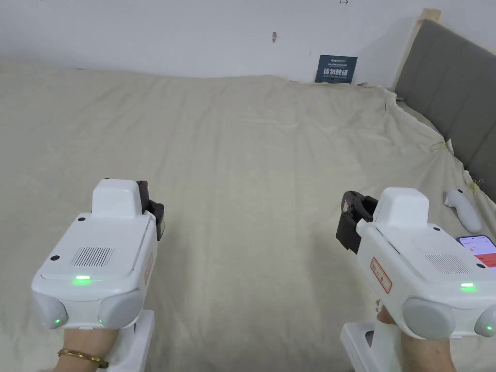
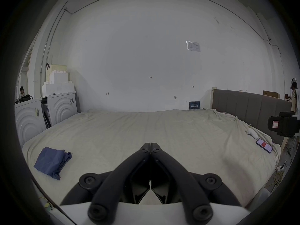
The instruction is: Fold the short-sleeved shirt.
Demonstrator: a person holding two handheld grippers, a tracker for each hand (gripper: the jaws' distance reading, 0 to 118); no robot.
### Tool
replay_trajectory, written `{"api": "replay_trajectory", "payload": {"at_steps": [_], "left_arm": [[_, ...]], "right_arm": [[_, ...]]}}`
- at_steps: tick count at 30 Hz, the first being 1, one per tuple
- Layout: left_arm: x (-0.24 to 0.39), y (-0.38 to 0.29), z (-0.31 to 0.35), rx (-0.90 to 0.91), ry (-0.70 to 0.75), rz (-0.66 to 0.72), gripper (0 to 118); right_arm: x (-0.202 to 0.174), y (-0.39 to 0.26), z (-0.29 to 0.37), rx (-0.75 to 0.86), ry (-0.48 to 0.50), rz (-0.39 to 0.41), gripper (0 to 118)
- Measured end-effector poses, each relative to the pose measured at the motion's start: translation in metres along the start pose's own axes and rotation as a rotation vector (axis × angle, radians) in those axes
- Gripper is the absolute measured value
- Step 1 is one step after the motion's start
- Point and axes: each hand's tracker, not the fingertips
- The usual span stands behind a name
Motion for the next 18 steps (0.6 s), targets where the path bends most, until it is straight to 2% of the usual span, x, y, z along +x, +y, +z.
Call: {"api": "replay_trajectory", "payload": {"at_steps": [18], "left_arm": [[0.0049, 0.0007, 0.0006, -0.003, -0.012, -0.004, 0]], "right_arm": [[0.0029, 0.0006, 0.0004, -0.003, 0.001, -0.001, 0]]}}
